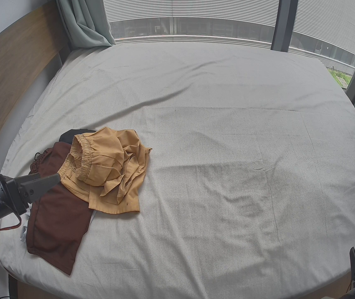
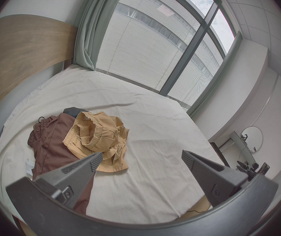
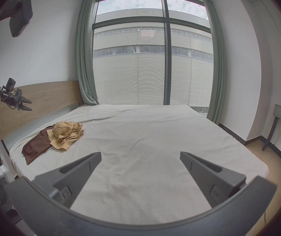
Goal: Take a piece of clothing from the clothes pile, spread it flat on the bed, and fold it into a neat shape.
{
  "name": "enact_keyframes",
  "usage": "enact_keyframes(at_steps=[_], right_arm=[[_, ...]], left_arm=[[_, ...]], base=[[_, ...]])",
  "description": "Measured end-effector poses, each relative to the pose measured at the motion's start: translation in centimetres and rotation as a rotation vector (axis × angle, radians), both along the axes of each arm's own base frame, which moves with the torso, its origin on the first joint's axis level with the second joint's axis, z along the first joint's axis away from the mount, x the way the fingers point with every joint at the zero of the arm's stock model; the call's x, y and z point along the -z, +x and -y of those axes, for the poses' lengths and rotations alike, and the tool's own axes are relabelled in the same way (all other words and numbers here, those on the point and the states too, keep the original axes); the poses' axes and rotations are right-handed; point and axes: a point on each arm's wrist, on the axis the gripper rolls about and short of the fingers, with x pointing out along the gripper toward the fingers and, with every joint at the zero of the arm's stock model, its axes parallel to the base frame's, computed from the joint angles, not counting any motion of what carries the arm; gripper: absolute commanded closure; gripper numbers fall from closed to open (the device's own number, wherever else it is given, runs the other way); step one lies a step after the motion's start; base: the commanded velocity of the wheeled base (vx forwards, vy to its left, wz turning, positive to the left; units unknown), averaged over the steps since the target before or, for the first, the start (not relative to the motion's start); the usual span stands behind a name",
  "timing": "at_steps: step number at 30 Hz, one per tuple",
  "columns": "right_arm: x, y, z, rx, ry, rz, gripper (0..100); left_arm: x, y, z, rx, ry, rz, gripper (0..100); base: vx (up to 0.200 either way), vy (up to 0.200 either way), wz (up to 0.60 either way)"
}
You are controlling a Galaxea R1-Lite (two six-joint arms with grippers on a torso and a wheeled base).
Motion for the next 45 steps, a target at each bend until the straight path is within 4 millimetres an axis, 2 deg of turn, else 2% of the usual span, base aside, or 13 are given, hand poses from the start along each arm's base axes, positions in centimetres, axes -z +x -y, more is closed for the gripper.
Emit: enact_keyframes(at_steps=[12,24,38,45], right_arm=[[0.0,0.0,0.0,0.0,0.0,0.0,0],[0.0,0.0,0.0,0.0,0.0,0.0,0],[0.0,0.0,0.0,0.0,0.0,0.0,0],[0.0,0.0,0.0,0.0,0.0,0.0,0]], left_arm=[[0.5,3.1,-0.5,0.012,-0.01,0.012,0],[2.3,6.2,-1.6,0.024,-0.028,-0.028,0],[4.9,11.5,-2.6,0.026,-0.033,-0.038,0],[5.5,13.8,-3.2,0.034,-0.041,-0.04,0]], base=[[0.0,0.0,0.0],[0.0,0.0,0.0],[0.0,0.0,0.0],[0.0,0.0,0.0]])
